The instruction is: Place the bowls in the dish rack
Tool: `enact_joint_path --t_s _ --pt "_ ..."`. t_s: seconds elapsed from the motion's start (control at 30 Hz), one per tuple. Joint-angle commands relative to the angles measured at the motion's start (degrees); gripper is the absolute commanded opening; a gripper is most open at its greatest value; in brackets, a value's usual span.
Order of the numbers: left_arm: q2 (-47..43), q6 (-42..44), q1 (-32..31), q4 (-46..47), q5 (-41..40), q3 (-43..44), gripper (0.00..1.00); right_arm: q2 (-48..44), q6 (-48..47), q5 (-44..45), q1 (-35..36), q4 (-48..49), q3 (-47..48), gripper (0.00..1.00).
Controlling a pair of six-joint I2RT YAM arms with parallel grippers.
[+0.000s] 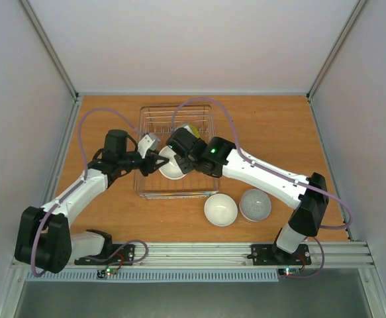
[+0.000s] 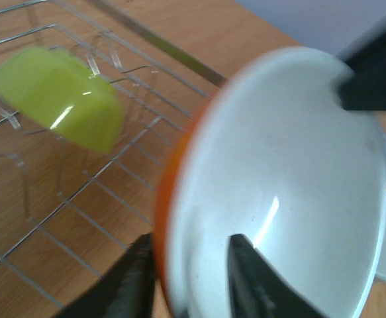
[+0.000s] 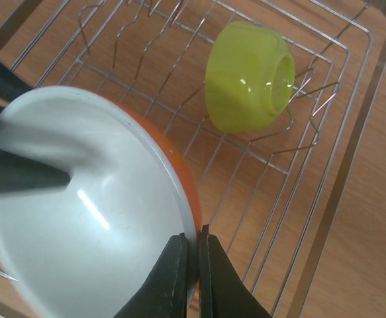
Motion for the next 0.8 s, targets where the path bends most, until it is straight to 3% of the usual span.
enact_joint_path --t_s 0.0,0.03,0.13,0.17,0.2,0.33,0.47,0.63,0.77 --pt "1.38 0.88 -0.6 -0.29 -1.17 2.38 0.11 -2.29 -0.75 -0.03 -0.23 2.43 1.14 0.01" --pt "1.57 0.82 -0.68 -0.44 -1.85 2.49 0.02 -2.35 -0.76 -0.04 -0.23 2.58 0.89 0.01" --pt "2.05 1.15 -0.76 -0.98 -2.68 2.72 0.01 -2.98 -0.36 0.39 -0.28 3.7 -0.69 0.02" --pt "2.03 1.19 -0.73 -1.03 -2.85 2.69 0.01 -3.57 -0.06 0.37 -0.36 4.54 -1.73 0.06" --pt "2.14 1.3 -0.8 -0.92 -2.84 2.64 0.0 -4.62 0.08 -0.32 -0.59 5.9 -3.27 0.13" --pt "2.81 1.06 -0.24 -0.8 0.35 2.7 0.0 -10.77 1.73 -9.61 -4.51 13.2 -11.97 0.61" --pt "4.71 0.85 1.43 -0.7 7.74 3.24 0.01 -17.21 5.76 -28.24 -11.21 23.06 -22.41 0.83" --pt "7.42 0.43 2.73 0.17 14.87 3.53 0.0 -20.1 12.66 -46.25 -16.61 35.76 -31.9 0.93" --pt "8.89 0.22 3.11 0.53 18.25 3.78 0.01 -20.24 17.77 -54.25 -18.4 43.68 -36.31 0.95"
